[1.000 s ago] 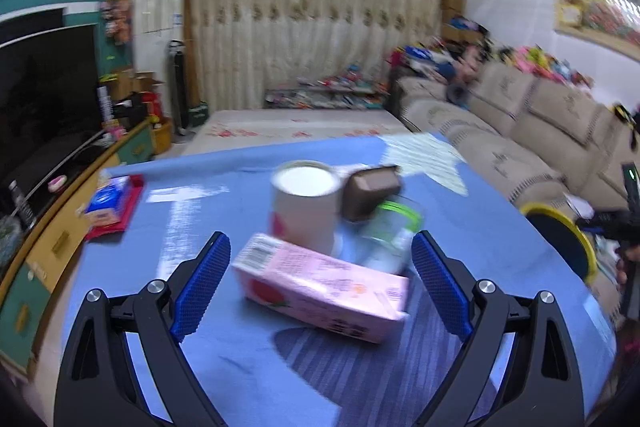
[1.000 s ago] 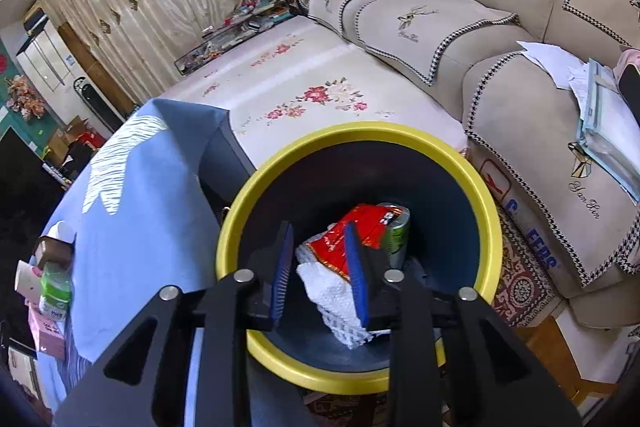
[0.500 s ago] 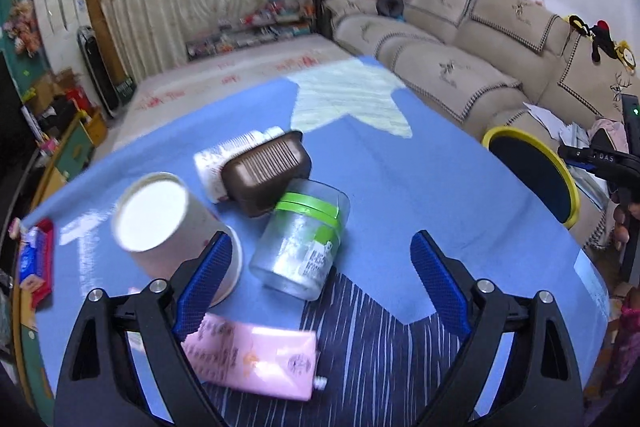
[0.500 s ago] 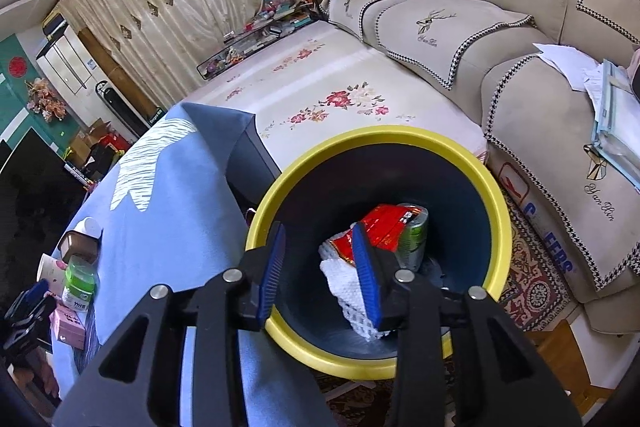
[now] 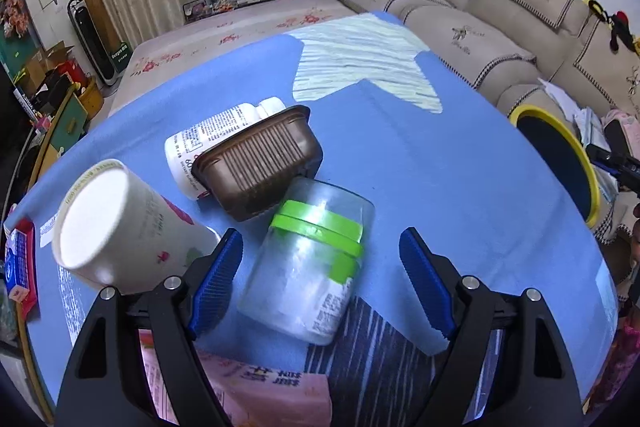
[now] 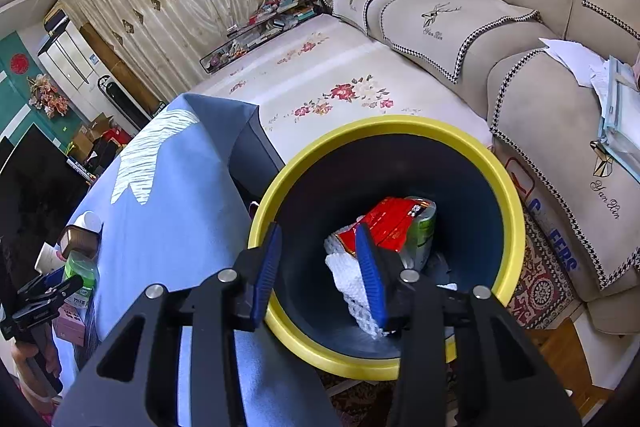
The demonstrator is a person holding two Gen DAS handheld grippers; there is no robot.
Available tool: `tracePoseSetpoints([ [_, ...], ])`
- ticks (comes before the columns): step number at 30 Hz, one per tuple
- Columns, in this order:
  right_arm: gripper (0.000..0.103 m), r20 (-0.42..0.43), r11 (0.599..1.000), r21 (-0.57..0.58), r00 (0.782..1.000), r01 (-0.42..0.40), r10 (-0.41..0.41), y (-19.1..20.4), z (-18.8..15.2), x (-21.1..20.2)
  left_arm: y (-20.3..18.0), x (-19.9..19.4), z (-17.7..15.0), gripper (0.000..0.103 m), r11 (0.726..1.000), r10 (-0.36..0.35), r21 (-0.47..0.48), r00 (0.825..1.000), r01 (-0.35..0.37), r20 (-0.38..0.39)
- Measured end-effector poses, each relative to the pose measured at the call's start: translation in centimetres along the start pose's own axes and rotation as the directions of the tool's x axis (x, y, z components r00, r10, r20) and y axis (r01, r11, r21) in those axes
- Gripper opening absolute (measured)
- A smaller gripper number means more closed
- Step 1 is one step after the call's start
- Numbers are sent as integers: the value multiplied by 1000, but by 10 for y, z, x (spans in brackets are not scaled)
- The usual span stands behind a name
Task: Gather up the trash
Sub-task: 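Grasp the clear green-lidded jar with the left gripper, then carry the jar over the yellow bin and open the left gripper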
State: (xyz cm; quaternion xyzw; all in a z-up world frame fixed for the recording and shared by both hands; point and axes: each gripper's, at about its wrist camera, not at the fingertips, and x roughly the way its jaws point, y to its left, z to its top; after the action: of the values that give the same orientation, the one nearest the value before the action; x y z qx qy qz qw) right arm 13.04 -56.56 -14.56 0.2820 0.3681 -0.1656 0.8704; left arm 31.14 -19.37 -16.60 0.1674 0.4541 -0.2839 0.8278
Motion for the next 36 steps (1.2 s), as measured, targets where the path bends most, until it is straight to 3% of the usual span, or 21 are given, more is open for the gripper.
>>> tracePoseSetpoints([
  [7,37,-6,1000,4,1000,-7,7,-1,-2,2,-9,16,3,56,999,32,36,998,-31,-54],
  [15,37,-4,1000,10,1000,-10,10,-2,-2,2,-39,-7,-4,55,998,-10,57,1000,11,-21],
  [24,37,12,999,19,999,-34,33,-8,0,-7,-114,-51,-3,55,984,-116,143,991,107,60],
  [28,37,37,999,28,999,-32,31,-20,2,-20,-160,-46,10,55,968,-174,197,982,157,70],
  [36,38,90,996,90,995,23,-31,-62,9,-45,-252,-1,38,55,931,-262,268,965,247,18],
])
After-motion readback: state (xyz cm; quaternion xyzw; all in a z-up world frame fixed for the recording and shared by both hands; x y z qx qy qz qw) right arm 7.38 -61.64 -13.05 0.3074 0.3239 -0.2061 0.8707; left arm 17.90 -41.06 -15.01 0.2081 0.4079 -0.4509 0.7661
